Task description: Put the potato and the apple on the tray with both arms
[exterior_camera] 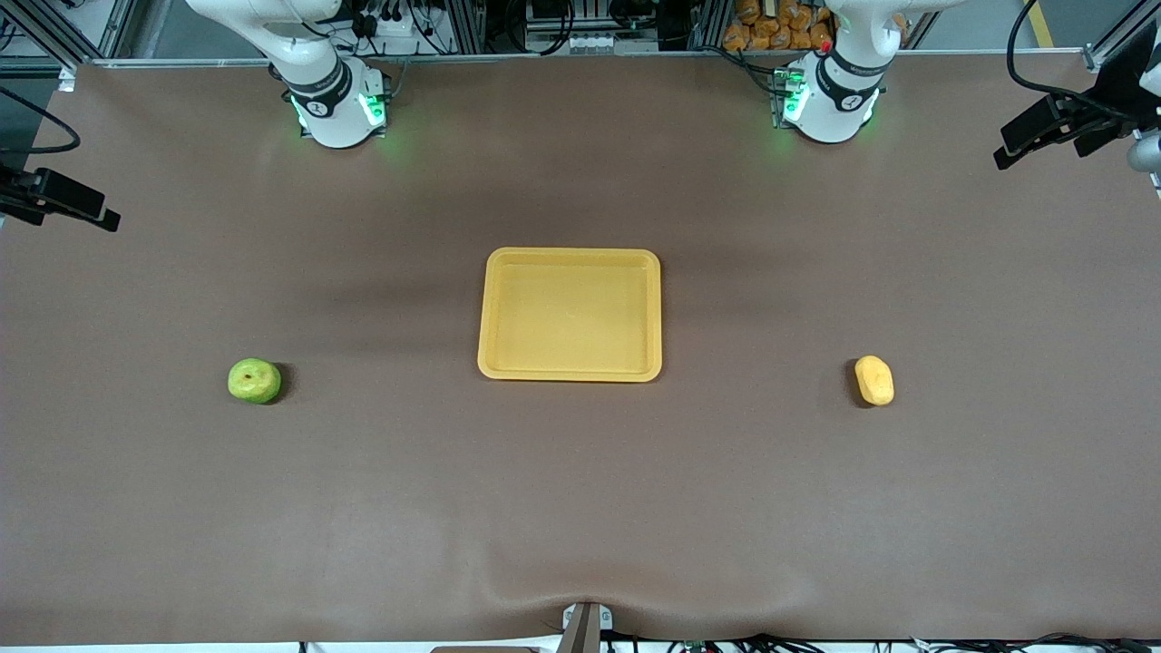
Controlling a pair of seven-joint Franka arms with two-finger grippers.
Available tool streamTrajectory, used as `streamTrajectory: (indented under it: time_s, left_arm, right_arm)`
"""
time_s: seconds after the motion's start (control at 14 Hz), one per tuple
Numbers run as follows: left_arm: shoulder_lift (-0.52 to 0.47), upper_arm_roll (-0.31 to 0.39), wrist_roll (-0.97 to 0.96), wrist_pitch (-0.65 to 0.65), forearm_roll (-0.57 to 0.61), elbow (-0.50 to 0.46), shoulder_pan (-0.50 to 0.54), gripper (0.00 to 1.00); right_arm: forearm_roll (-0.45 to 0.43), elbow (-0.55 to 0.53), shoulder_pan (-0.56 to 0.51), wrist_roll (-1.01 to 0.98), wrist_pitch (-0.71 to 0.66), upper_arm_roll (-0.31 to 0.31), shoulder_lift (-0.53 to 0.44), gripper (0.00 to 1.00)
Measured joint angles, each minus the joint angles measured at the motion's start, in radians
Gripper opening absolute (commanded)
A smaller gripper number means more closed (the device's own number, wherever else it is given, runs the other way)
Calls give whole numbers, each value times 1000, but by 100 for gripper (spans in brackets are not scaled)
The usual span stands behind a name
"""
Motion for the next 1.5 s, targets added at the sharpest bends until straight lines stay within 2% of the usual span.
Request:
streamTrajectory:
  time_s: [0.79,1.21,1.5]
  left_arm:
    - [55,0,0,7,0,-28,0,100]
    - [63,2,0,174,0,-167,2,100]
    - [63,2,-1,300,0,-268,3,100]
  right_arm:
    - [0,0,0,0,2,0,5,100]
    - [1,0,1,0,33,2,64,100]
    - [17,-1,3,0,141,6,152,100]
